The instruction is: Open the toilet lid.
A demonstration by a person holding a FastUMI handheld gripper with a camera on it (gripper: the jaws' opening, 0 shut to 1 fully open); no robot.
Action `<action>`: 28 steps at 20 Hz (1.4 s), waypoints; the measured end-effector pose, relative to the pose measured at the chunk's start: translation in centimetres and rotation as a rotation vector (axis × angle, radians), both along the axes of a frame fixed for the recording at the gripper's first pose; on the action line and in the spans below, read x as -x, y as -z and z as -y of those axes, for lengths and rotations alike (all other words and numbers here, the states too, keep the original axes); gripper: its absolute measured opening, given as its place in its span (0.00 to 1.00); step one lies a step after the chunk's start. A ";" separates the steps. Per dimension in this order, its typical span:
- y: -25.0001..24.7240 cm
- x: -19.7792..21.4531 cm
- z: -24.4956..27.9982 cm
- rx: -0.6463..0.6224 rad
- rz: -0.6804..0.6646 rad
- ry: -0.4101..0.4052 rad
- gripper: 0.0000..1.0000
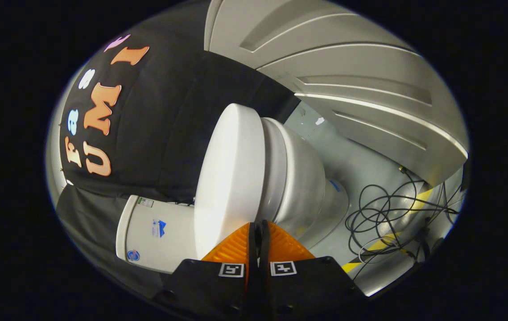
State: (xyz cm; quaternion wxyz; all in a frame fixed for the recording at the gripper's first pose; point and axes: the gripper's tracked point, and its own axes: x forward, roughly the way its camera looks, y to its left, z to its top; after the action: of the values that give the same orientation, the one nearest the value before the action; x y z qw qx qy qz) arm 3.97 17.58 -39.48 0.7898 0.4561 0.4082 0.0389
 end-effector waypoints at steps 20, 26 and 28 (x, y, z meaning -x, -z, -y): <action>-12.6 -4.3 -3.8 0.570 0.311 -0.087 0.08; -16.2 -4.2 -6.3 0.726 0.333 -0.128 0.08; -17.4 -4.1 -7.1 0.788 0.350 -0.151 0.08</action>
State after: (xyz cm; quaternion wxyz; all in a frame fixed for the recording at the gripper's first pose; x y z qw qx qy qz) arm 8.04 24.72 -22.07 0.9557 0.0752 0.2842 0.0146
